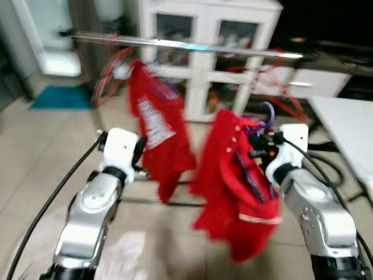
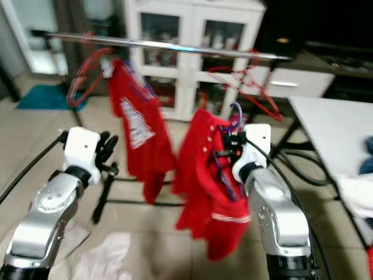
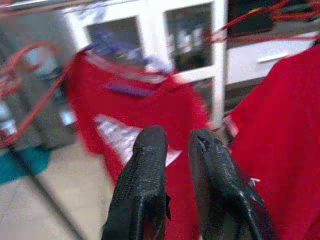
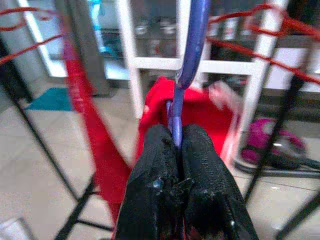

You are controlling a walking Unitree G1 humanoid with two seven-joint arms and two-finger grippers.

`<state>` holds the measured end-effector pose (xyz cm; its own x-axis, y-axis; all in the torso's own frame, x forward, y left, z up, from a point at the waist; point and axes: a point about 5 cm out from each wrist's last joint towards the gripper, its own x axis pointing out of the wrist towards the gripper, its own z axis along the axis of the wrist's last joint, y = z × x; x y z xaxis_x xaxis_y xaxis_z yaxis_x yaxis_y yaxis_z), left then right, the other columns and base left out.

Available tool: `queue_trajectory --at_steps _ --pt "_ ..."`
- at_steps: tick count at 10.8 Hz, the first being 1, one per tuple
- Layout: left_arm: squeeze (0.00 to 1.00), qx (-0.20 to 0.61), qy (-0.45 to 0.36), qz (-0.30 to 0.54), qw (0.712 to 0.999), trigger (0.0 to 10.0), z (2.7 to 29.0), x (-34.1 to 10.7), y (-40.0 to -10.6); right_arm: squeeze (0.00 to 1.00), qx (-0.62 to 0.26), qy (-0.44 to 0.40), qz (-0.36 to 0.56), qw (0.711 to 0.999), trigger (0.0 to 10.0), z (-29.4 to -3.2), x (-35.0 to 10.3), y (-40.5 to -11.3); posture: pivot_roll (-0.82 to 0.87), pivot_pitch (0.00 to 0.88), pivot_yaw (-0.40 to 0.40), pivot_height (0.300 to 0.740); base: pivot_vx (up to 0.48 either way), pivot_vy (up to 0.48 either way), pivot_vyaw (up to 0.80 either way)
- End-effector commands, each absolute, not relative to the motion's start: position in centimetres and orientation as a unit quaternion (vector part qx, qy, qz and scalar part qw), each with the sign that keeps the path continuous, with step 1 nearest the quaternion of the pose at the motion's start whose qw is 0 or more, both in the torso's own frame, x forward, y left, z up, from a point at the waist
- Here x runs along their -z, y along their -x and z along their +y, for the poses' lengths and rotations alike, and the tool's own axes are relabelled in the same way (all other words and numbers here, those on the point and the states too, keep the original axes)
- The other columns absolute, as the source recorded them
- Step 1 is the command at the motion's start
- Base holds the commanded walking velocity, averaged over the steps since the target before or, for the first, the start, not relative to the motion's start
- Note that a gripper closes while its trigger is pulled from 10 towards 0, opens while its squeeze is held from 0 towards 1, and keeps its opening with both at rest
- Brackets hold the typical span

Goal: Hang hanger

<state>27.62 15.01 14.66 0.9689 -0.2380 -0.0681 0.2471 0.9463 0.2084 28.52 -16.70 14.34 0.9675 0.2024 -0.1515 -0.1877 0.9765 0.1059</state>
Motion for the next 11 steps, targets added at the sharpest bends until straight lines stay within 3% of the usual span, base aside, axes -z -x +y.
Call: queue_trajectory --at_steps 1,11 --pt "0.00 0.143 -0.103 0.016 0.984 10.0 14.1 -14.8 -27.7 0.00 -0.071 -0.043 0.064 0.995 10.0 -18.0 -14.8 -28.5 0.05 0.000 -0.039 0.740 0.435 0.000 0.00" --pt "0.00 0.156 -0.114 0.007 0.981 10.0 13.9 -15.0 -27.8 0.00 -0.091 -0.032 0.055 0.994 10.0 -16.9 -14.9 -29.2 0.07 0.000 -0.037 0.740 0.433 0.000 0.00"
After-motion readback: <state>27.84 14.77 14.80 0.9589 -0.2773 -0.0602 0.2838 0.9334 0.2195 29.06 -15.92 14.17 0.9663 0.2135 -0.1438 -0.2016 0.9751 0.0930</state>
